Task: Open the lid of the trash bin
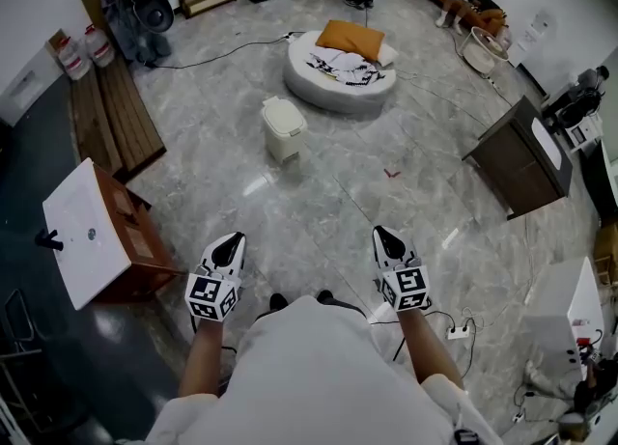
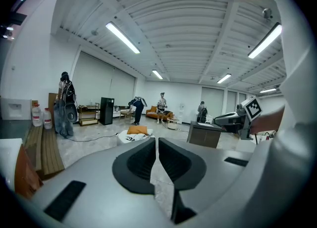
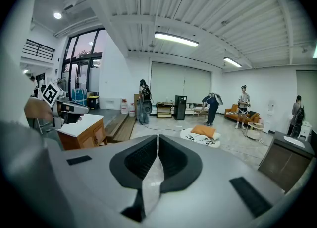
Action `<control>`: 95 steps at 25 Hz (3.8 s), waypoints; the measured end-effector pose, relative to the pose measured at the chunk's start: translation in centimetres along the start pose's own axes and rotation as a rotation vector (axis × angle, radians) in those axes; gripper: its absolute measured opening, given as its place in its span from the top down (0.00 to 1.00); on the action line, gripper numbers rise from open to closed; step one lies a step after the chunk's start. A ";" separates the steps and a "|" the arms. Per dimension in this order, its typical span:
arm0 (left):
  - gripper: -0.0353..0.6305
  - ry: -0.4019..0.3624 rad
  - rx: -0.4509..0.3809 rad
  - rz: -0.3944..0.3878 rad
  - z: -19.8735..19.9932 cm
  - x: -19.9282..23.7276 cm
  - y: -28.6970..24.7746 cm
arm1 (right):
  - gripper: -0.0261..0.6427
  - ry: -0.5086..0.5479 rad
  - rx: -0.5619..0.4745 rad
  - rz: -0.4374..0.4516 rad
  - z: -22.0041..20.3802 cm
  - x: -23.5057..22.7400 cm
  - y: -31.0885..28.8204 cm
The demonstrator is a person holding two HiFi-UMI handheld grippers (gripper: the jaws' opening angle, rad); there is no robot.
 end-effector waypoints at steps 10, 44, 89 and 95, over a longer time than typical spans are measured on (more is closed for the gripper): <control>0.90 0.002 0.015 -0.023 -1.2 2.4 1.8 | 0.91 -0.004 0.000 -0.022 0.0 2.9 -0.6; 0.90 0.026 0.031 0.013 0.1 6.7 -2.9 | 0.91 0.001 0.041 0.025 1.3 1.6 -8.0; 0.90 0.014 0.117 0.107 3.4 5.4 -19.7 | 0.91 -0.017 0.075 0.185 1.3 -12.2 -22.0; 0.90 0.026 0.119 0.108 3.1 5.5 -20.5 | 0.91 -0.010 0.083 0.196 1.1 -12.4 -22.6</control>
Point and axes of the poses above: the fingertips, and each gripper's own axes: y backward along the fingers, x to its left, z out of its top, the point moved 3 cm from there along y, backward along the fingers, and after that the axes turned 3 degrees about -z, right-handed, at the moved point
